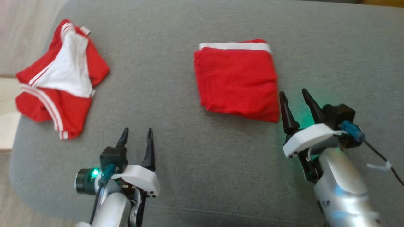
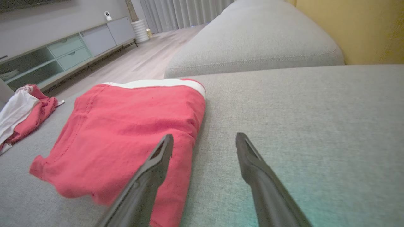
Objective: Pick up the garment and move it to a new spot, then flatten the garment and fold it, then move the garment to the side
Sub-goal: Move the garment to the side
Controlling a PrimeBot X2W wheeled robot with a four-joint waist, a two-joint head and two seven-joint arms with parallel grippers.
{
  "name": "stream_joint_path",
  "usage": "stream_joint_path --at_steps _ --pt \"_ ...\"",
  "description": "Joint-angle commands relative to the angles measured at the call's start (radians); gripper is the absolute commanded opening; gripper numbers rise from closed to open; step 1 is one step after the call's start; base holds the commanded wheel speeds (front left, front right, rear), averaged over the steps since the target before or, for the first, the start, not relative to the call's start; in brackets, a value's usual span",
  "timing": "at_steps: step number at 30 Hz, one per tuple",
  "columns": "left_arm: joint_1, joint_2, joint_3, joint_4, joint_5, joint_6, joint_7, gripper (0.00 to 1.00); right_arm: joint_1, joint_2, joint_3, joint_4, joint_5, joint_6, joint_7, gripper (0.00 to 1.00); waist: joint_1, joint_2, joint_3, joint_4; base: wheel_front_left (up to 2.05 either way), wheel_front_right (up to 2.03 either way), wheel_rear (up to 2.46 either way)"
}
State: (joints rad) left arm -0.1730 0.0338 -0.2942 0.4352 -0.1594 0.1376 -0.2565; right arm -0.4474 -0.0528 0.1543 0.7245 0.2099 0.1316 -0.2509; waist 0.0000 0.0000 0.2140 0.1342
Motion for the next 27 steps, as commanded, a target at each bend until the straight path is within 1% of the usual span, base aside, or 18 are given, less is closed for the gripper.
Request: stream_joint_path --at_steps 1,6,9,10,11,12,13,16,20,23,27 --pt "-0.037 0.016 0.017 -0.029 0.002 -0.006 -0.005 1.00 -0.045 0.003 0.025 -0.005 -0.004 -0.001 -0.011 1.00 0.0000 0.0000 0.027 0.036 0.00 0.00 0.00" --pt "-0.040 0.016 0.006 -0.017 -0.002 -0.009 -0.005 1.00 -0.125 0.003 0.015 0.074 -0.015 -0.001 -0.011 1.00 0.0000 0.0000 0.045 0.077 0.00 0.00 0.00" --pt "-0.036 0.016 0.005 -0.015 -0.003 -0.010 -0.005 1.00 -0.152 0.003 0.013 0.163 -0.010 -0.001 -0.008 1.00 0.0000 0.0000 0.048 0.091 0.00 0.00 0.00" --pt "-0.034 0.016 0.005 -0.014 -0.004 -0.012 -0.005 1.00 -0.161 0.003 0.013 0.193 0.000 -0.001 -0.006 0.91 0.0000 0.0000 0.047 0.094 0.00 0.00 0.00" --pt "-0.031 0.016 0.005 -0.012 -0.004 -0.013 -0.005 1.00 -0.170 0.003 0.016 0.221 0.002 -0.001 -0.006 0.65 0.0000 0.0000 0.047 0.095 0.00 0.00 0.00" --pt "-0.029 0.016 0.005 -0.011 -0.004 -0.014 -0.005 1.00 -0.178 0.003 0.020 0.248 0.006 -0.001 -0.006 0.26 0.0000 0.0000 0.047 0.096 0.00 0.00 0.00" --pt "-0.028 0.016 0.006 -0.010 -0.004 -0.015 -0.005 1.00 -0.183 0.003 0.025 0.271 0.020 -0.001 -0.005 0.00 0.0000 0.0000 0.047 0.095 0.00 0.00 0.00" --pt "-0.030 0.016 0.011 -0.008 -0.004 -0.015 -0.005 1.00 -0.200 0.003 0.049 0.312 0.045 -0.001 -0.007 0.00 0.0000 0.0000 0.045 0.080 0.00 0.00 0.00" --pt "-0.033 0.016 0.013 -0.010 0.004 -0.018 -0.005 1.00 -0.216 0.003 0.061 0.318 0.068 -0.001 -0.010 0.00 0.0000 0.0000 0.037 0.037 0.00 0.00 0.00" --pt "-0.034 0.016 0.018 -0.011 0.011 -0.023 -0.005 1.00 -0.215 0.003 0.051 0.284 0.072 -0.001 -0.010 0.00 0.0000 0.0000 0.026 -0.017 0.00 0.00 0.00" --pt "-0.033 0.016 0.028 -0.012 0.020 -0.027 -0.005 1.00 -0.196 0.003 0.039 0.238 0.062 -0.001 -0.011 0.00 0.0000 0.0000 0.016 -0.117 0.00 0.00 0.00"
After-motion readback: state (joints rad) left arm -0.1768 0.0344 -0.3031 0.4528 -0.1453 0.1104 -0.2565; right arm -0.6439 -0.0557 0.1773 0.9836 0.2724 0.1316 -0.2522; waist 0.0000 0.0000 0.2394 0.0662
